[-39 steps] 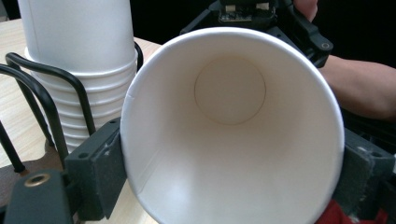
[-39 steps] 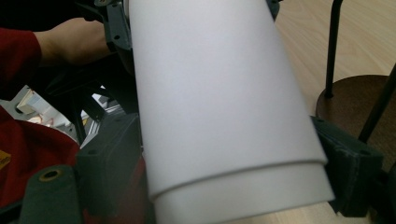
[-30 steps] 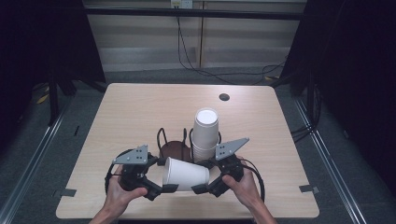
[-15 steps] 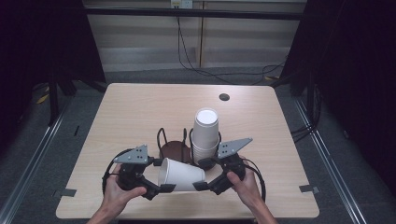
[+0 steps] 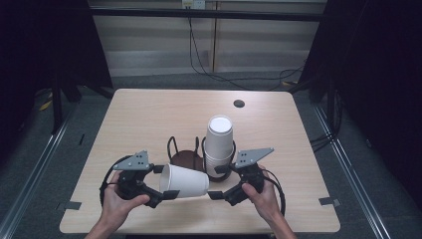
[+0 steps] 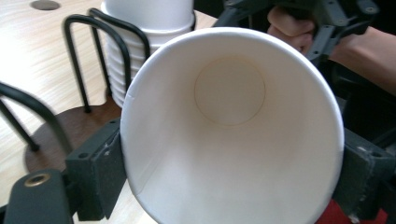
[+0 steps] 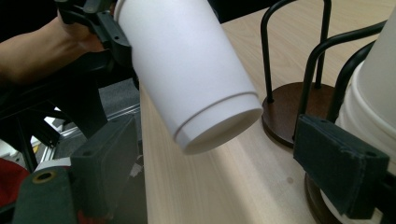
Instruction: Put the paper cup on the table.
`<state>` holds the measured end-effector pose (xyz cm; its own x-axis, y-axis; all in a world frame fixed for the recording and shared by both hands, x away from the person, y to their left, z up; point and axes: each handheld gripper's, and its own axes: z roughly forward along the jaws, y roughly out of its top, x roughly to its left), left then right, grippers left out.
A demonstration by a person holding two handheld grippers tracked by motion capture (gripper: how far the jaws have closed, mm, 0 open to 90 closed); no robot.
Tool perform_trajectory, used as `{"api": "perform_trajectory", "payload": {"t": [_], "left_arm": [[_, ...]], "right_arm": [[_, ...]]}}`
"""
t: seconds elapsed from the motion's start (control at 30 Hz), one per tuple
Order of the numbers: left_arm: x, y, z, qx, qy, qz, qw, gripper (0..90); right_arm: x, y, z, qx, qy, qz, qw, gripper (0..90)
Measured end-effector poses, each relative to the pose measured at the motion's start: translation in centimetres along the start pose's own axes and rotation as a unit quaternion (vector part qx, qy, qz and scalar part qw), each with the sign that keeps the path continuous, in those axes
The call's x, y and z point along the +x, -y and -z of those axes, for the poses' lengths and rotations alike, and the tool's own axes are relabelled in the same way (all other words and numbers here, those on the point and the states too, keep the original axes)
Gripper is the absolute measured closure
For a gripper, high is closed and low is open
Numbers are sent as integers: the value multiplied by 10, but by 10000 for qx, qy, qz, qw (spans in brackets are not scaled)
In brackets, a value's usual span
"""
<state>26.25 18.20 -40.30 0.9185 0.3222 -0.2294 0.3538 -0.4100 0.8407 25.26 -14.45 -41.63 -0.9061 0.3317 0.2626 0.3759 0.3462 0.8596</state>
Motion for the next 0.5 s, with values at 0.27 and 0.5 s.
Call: {"api": "perform_trajectory", "payload": {"t": [0.27,0.5], "left_arm": [[5,1,4,358,112,-2,9993,129],[5,1,5,643,74,39,9979,129]], "right_arm": [[-4,2,8,-124,180,-90,9997,142],[-6,3,8,-81,218,-133,9996,142]]}}
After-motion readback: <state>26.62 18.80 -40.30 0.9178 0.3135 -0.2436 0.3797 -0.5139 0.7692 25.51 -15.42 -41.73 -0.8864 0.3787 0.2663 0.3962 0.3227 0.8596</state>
